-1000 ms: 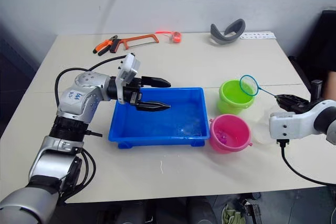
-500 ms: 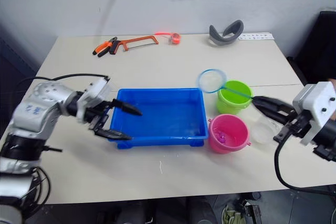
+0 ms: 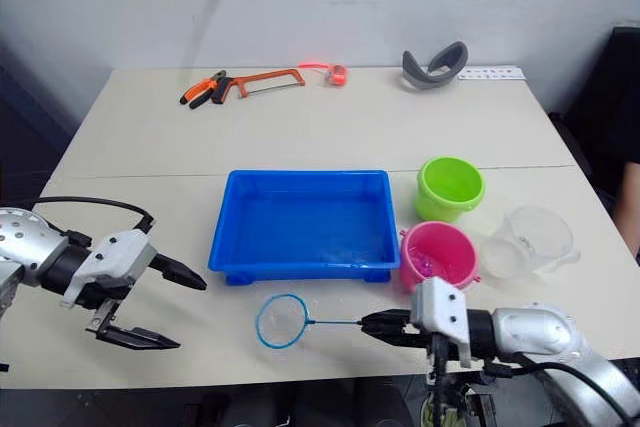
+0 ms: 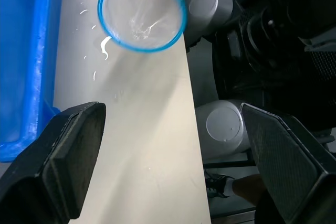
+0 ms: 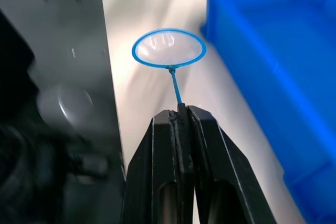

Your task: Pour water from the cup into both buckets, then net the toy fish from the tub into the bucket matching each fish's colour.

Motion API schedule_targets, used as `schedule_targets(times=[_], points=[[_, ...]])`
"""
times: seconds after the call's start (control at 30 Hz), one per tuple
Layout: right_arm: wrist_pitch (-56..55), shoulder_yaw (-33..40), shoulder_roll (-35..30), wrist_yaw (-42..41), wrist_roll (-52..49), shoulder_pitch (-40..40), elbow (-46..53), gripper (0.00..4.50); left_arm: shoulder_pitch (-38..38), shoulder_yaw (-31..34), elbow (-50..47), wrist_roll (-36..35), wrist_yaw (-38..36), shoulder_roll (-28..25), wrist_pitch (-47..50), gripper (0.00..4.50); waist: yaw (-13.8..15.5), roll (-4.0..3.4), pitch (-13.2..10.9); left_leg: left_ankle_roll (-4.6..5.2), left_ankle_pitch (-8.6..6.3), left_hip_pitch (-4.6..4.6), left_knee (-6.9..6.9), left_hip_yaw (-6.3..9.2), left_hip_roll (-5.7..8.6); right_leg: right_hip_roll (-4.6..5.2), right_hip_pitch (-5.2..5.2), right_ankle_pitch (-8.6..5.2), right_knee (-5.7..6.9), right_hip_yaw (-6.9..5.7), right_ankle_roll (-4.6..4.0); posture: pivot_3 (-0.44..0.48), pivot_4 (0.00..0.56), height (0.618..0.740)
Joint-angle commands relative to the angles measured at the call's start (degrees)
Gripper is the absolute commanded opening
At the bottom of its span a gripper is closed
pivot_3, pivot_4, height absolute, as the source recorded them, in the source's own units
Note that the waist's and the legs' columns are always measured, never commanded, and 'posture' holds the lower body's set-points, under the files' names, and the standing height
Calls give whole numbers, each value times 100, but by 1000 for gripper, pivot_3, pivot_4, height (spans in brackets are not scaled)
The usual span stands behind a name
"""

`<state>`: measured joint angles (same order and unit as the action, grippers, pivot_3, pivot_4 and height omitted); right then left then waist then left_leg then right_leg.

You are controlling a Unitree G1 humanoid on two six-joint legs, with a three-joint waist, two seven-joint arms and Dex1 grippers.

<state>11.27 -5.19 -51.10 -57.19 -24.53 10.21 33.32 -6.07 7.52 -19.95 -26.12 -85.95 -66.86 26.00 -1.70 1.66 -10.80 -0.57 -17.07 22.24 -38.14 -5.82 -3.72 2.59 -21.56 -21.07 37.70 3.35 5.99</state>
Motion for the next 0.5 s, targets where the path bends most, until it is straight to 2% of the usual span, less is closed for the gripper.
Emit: schedule_targets(times=[0.03, 0.07, 0.17, 0.3, 0.33, 0.4, 0.5], points=[[-670, -390, 327, 116, 819, -227, -581, 0, 116, 250, -120, -106, -35, -111, -88, 4469, -2, 4, 2, 0, 0, -1, 0, -2, 0, -2, 0, 0, 0, -1, 0, 0, 150, 740], [-803, -496, 379, 112, 1019, -301, -775, 0, 131, 266, -83, -106, -9, -105, -91, 4469, -5, 6, 2, -1, 0, -3, 0, -4, -2, -5, 0, 0, 1, -4, 0, 0, 150, 740], [-934, -579, 446, 200, 1418, -411, -1170, 1122, 83, 245, 128, -101, 53, -65, -86, 4500, -1, 3, 0, -2, 0, -11, 0, -21, -1, -5, -2, 0, 6, -7, 0, 0, 150, 740], [-636, -101, 356, 358, 1269, -270, -889, 3069, -125, 169, 484, -248, 115, 27, 144, 4500, -1, 2, 0, -6, 0, -11, -1, -23, -3, -5, -4, 0, 8, -7, 0, 0, 150, 740], [-477, 140, 263, 385, 1151, -146, -664, 3633, -188, 151, 618, -284, 110, 43, 217, 4500, 6, -1, -2, -8, 1, -11, -1, -23, -4, -6, -4, 0, 8, -7, 0, 0, 150, 740], [-38, 839, 104, 370, 678, 224, -70, 4461, -311, 144, 885, -377, 115, 86, 409, 4500, 9, -3, -3, -13, 2, -11, 0, -23, -3, -5, -4, 0, 10, -7, 1, 0, 150, 740], [1047, 2645, -19, 271, -841, 985, 851, 4461, -535, 204, 1445, -529, 74, 106, 711, 4500, 16, -6, -5, -12, -1, -9, 0, -19, -4, -6, -3, 0, 11, -7, 1, 0, 150, 740]])
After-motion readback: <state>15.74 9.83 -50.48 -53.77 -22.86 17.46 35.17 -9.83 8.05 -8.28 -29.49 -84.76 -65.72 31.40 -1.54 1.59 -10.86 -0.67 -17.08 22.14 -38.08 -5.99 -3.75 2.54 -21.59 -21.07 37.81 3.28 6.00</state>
